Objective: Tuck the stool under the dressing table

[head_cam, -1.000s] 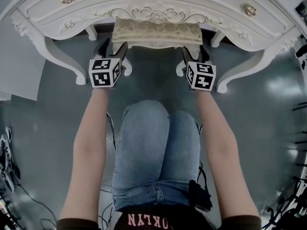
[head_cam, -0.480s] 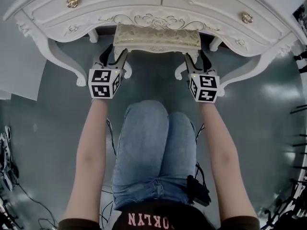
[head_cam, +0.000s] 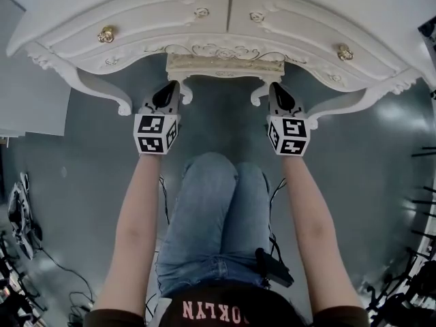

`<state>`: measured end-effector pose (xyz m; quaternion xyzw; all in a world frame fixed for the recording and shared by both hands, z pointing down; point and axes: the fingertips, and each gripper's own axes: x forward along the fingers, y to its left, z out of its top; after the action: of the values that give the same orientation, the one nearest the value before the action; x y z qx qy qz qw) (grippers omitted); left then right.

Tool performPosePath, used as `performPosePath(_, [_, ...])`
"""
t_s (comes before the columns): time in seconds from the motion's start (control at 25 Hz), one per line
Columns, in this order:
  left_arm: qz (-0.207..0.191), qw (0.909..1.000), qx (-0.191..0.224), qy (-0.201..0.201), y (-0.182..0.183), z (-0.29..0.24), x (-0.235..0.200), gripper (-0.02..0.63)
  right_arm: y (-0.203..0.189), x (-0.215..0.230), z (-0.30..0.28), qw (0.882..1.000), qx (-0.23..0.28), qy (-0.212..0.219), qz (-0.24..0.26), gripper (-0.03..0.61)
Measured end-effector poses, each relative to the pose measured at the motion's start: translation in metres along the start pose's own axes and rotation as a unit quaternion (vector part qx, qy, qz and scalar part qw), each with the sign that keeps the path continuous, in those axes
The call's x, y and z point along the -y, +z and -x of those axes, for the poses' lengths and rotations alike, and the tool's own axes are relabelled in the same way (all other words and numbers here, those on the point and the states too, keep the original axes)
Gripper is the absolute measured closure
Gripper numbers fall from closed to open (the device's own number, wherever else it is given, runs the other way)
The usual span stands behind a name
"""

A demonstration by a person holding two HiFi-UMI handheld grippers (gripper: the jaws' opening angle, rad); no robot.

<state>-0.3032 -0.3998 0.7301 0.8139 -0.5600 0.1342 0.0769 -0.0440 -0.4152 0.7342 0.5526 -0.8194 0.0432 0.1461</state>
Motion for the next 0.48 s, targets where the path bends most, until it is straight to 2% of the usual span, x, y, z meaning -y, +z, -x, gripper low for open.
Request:
performPosePath(0.28, [0.005, 0.9981, -0.061, -0.012, 0.026, 0.016, 0.006, 0.609, 0.028, -0.009, 0.021, 0.999, -0.046, 0.018, -0.022, 0.578])
performPosePath(0.48, [0.007, 0.9962, -0.084, -0.020, 0.049, 0.028, 0.017, 0.609, 0.048, -0.008, 0.037, 0.997, -0.070, 0.029, -0.034, 0.578])
